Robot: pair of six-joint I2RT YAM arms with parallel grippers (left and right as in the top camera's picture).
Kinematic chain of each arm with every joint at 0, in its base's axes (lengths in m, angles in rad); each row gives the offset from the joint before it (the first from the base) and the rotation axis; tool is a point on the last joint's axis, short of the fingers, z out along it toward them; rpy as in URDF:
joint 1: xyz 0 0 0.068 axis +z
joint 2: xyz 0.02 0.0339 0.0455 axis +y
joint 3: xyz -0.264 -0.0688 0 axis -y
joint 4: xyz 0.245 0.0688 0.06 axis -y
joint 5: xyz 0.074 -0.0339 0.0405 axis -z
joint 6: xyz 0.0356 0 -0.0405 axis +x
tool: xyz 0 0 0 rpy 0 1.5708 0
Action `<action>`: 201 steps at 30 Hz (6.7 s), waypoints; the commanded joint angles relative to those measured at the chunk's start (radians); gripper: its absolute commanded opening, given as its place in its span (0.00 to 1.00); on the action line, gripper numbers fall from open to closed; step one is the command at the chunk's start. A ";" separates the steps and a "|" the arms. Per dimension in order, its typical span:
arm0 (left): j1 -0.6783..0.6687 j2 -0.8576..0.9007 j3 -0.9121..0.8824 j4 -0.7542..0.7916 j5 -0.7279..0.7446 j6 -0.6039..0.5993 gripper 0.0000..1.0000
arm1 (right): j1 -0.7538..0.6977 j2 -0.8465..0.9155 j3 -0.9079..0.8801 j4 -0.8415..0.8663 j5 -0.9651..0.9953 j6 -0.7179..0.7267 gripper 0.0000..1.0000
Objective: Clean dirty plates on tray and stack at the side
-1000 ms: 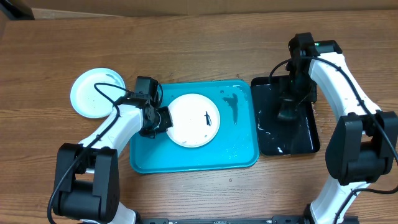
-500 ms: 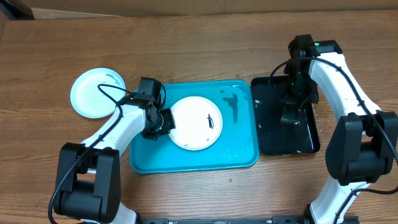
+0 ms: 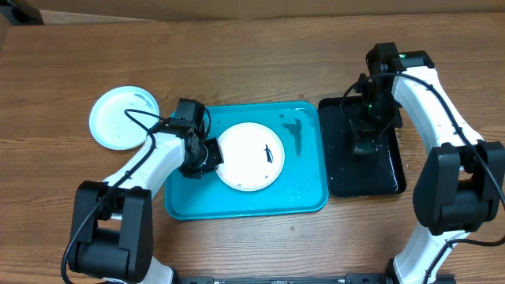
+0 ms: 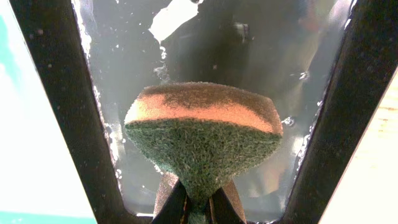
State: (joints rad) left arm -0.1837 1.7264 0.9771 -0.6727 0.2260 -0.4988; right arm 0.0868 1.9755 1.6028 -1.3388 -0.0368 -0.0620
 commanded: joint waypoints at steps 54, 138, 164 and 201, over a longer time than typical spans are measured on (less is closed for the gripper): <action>-0.080 0.013 -0.026 0.098 0.003 -0.066 0.04 | 0.559 0.033 -0.014 0.261 0.203 0.373 0.04; -0.079 0.013 -0.026 0.098 -0.001 -0.032 0.06 | 0.005 -0.002 -0.179 0.233 0.139 0.158 0.08; -0.098 0.030 -0.026 0.106 -0.028 -0.033 0.21 | -0.406 -0.001 0.200 0.110 0.033 0.249 1.00; -0.271 0.035 0.567 -0.186 -0.286 0.027 0.04 | -0.457 -0.001 0.200 0.130 0.035 0.248 1.00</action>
State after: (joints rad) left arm -0.3866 1.7546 1.4929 -0.8803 0.0040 -0.4904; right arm -0.3676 1.9945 1.7988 -1.2137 0.0036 0.1825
